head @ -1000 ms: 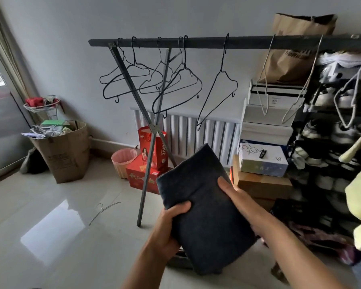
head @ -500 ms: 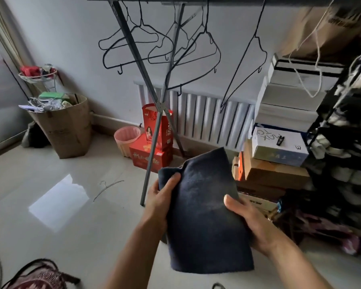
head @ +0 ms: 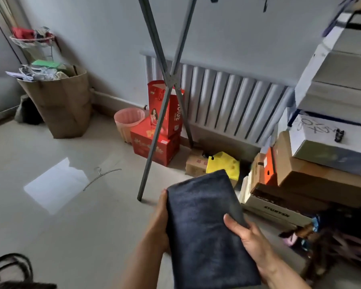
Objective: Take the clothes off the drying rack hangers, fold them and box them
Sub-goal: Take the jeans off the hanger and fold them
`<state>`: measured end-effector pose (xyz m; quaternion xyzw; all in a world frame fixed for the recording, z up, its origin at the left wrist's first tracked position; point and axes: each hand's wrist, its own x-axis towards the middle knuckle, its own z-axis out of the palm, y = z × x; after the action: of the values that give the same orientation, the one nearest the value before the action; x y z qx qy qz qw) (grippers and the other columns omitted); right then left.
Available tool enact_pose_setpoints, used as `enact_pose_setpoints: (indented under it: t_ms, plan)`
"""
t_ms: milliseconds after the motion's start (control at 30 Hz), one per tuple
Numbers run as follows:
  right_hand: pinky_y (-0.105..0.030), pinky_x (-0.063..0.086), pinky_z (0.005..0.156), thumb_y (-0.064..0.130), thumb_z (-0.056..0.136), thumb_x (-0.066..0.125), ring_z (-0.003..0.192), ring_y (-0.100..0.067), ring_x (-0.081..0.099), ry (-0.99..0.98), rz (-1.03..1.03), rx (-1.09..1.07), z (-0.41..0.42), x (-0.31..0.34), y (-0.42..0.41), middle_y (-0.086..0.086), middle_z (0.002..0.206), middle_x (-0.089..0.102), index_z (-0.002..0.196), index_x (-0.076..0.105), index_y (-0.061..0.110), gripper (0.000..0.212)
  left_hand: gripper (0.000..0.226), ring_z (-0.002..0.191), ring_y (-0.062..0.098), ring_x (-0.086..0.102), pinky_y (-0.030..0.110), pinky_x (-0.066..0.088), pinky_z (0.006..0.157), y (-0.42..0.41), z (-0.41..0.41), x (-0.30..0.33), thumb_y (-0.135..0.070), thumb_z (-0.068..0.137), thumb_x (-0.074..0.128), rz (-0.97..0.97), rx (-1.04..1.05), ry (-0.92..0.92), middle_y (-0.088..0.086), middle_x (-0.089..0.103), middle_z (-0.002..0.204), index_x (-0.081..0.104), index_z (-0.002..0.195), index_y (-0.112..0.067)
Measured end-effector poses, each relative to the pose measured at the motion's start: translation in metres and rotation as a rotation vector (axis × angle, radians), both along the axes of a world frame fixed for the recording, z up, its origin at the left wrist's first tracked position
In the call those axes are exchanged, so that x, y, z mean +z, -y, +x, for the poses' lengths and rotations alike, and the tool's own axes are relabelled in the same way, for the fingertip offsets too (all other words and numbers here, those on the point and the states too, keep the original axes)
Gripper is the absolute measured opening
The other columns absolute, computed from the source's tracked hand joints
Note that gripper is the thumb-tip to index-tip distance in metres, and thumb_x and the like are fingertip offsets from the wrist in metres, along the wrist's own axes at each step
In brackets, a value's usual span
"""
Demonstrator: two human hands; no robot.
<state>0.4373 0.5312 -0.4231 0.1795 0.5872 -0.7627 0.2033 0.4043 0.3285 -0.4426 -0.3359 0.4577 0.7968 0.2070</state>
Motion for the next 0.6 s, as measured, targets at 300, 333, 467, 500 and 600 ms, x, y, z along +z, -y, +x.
enact_pose_setpoints:
  t_ms: [300,333,467,500,600]
  plan:
    - [-0.026,0.048,0.078,0.012,0.078,0.076,0.088,-0.018,0.060,0.226,0.181,-0.251,-0.027,-0.190,-0.043,-0.019,0.099,0.067,0.112,0.063,-0.014,0.045,0.073,0.072,-0.005,0.069,0.009,0.048,0.059,-0.056,0.012,-0.211,-0.056,0.041,0.087,-0.347,-0.318,-0.155,-0.011,0.076,0.076,0.072,0.096,-0.011]
    - [-0.029,0.047,0.073,0.011,0.074,0.079,0.081,-0.018,0.063,0.260,0.179,-0.238,-0.030,-0.206,-0.048,-0.017,0.093,0.068,0.110,0.063,-0.015,0.047,0.069,0.073,-0.007,0.068,0.008,0.047,0.060,-0.059,0.008,-0.231,-0.054,0.044,0.089,-0.380,-0.322,-0.157,-0.011,0.076,0.077,0.073,0.095,-0.011]
    - [-0.030,0.044,0.074,-0.007,0.087,0.061,0.090,-0.029,0.061,0.307,0.116,-0.295,-0.051,-0.277,-0.062,-0.019,0.094,0.062,0.113,0.054,-0.016,0.028,0.069,0.072,-0.001,0.070,0.013,0.049,0.061,-0.074,-0.018,-0.308,-0.052,0.041,0.090,-0.399,-0.301,-0.146,-0.003,0.077,0.078,0.074,0.092,-0.007]
    - [-0.032,0.047,0.076,-0.009,0.089,0.059,0.090,-0.031,0.063,0.308,0.110,-0.311,-0.061,-0.301,-0.065,-0.024,0.101,0.064,0.118,0.055,-0.017,0.031,0.069,0.069,0.000,0.069,0.014,0.049,0.059,-0.078,-0.026,-0.326,-0.052,0.041,0.090,-0.392,-0.287,-0.144,-0.002,0.077,0.076,0.073,0.090,-0.006]
    - [-0.037,0.057,0.068,-0.010,0.085,0.058,0.068,-0.030,0.070,0.330,0.070,-0.310,-0.085,-0.358,-0.075,-0.023,0.090,0.072,0.109,0.064,-0.008,0.025,0.072,0.076,0.006,0.072,0.017,0.052,0.063,-0.085,-0.046,-0.373,-0.057,0.043,0.088,-0.385,-0.255,-0.134,0.001,0.077,0.082,0.069,0.095,-0.010]
